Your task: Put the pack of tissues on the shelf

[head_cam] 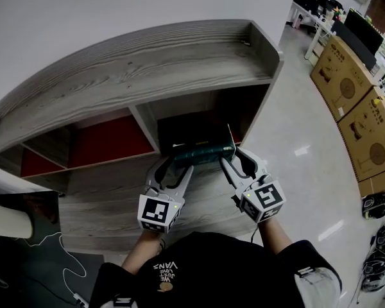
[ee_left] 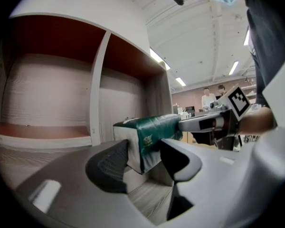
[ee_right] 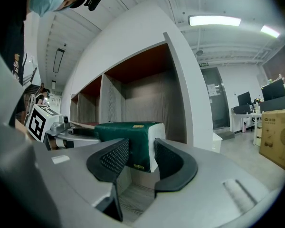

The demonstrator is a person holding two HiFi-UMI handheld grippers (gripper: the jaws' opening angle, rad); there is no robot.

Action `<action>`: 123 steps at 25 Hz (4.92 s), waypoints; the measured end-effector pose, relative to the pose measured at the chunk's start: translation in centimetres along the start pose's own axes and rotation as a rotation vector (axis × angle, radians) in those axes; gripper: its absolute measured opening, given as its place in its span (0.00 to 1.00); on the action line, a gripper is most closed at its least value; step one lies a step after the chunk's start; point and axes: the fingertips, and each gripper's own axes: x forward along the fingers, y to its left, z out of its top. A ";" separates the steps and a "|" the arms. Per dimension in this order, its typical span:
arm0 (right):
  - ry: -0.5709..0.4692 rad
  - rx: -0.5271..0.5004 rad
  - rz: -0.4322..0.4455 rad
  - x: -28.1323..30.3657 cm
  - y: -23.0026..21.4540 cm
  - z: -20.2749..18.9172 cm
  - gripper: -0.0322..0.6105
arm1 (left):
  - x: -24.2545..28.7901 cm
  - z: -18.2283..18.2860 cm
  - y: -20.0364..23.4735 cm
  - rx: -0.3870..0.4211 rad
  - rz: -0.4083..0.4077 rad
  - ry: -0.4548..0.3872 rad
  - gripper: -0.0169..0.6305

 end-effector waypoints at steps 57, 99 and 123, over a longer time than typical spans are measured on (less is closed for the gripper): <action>-0.004 0.080 -0.076 0.3 -1.2 -1.5 0.06 | 0.7 -0.3 -0.6 -0.048 0.116 0.020 0.11; 0.083 0.011 -0.114 5.7 -4.1 -1.5 0.06 | 5.5 -0.9 2.0 -0.134 0.111 0.138 0.11; 0.002 0.071 -0.172 0.6 -0.3 0.0 0.06 | 1.9 1.2 0.1 -0.129 -0.005 -0.014 0.11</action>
